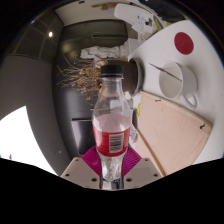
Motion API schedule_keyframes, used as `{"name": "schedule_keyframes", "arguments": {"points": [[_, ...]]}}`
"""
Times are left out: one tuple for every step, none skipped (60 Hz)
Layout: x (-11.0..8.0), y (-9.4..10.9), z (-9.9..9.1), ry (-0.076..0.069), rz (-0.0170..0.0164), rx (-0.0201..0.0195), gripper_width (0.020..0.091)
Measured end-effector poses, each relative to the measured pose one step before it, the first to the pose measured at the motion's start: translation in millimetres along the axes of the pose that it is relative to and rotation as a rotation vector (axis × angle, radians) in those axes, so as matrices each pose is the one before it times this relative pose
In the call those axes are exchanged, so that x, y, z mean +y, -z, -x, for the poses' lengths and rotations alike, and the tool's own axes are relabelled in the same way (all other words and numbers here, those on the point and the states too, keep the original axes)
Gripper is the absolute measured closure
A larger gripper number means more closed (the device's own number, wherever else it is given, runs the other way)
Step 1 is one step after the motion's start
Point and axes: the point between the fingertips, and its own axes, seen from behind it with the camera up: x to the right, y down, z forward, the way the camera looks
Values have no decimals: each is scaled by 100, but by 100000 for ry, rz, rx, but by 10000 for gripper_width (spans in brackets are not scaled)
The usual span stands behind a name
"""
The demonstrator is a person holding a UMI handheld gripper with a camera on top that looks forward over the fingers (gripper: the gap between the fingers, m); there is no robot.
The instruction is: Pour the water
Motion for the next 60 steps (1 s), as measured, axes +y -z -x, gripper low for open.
{"name": "schedule_keyframes", "arguments": {"points": [[-170, -439, -242, -3796, 408, -449, 882], [-70, -115, -151, -3776, 424, -440, 882], [-100, -198, -175, -3529, 400, -309, 879], [-111, -148, -220, -3357, 382, -216, 880], [-95, -213, -187, -3273, 430, -195, 881], [-75, -188, -162, -3344, 542, -312, 881], [-80, -165, -223, -3412, 463, -266, 882], [-60, 387, 62, -3496, 232, 54, 882], [-177, -174, -171, -3152, 8, -284, 884], [-66, -530, -158, -2503, 227, -334, 884], [-76, -238, -25, -2474, 536, -600, 884], [-32, -115, -48, -2362, 595, -587, 882], [-106, -62, -81, -1985, 76, -276, 883], [-244, -75, -128, -1529, -333, 50, 883], [-256, -68, -196, -1083, -306, 117, 883], [-178, -41, -157, -792, 22, -49, 882], [-137, -49, -123, -545, 121, -112, 882], [-166, -52, -129, -296, 10, 10, 882], [177, 484, 190, -549, 41, 408, 882], [-155, -413, -179, 70, -79, 72, 882], [1, 5, 98, -429, 267, 74, 882], [-27, 9, 67, -420, 194, -193, 881], [-41, -5, 11, -305, 170, -92, 881], [-34, -15, -19, -196, 136, 92, 881], [-18, -18, 8, -94, 162, 44, 881], [-2, 0, -5, -38, 173, 97, 881], [-13, 1, -25, 59, 147, 246, 881], [-65, 11, -8, 61, 243, 237, 881], [-7, -46, -20, 96, 190, 252, 881], [51, -12, 20, 159, 356, 128, 881], [35, 3, 23, 252, 345, 205, 882], [11, 28, -1, 391, 214, 389, 884], [10, 37, -10, 723, 188, 576, 882], [26, 62, 26, 1219, 240, 609, 882], [69, 66, 71, 1880, 314, 535, 882], [107, 69, 93, 2590, 428, 570, 881], [132, 66, 81, 3060, 472, 642, 883], [167, 20, 55, 3378, 573, 737, 881], [147, 74, 135, 3473, 642, 685, 882], [129, 59, 162, 3535, 667, 640, 883], [134, 99, 257, 3655, 656, 460, 883], [138, 114, 323, 3686, 665, 303, 883], [77, 389, 517, 3745, 507, 70, 885], [80, -99, 349, 4199, 441, 290, 883], [3, 15, 341, 4597, 299, 148, 882], [-63, 97, 447, 4886, 253, 31, 882], [-105, 110, 523, 5103, 231, -33, 881], [-191, 121, 473, 5314, 126, 127, 880], [-288, 132, 419, 5354, -83, 402, 879], [-412, 445, 545, 4906, -180, 91, 880], [-377, 115, 427, 5235, -335, 435, 882], [-344, 188, 420, 5035, -589, 108, 881], [-487, 143, 408, 5155, -479, 107, 879], [-558, 209, 433, 5028, -580, 96, 880], [-615, 241, 362, 4803, -734, 215, 881], [-676, 231, 302, 4630, -922, 385, 881], [-742, 258, 258, 4509, -1023, 417, 880], [-877, 519, 227, 4224, -1153, -78, 880], [-763, 273, 155, 4125, -1109, 334, 880], [-783, 233, 73, 3732, -1234, 269, 882]]}}
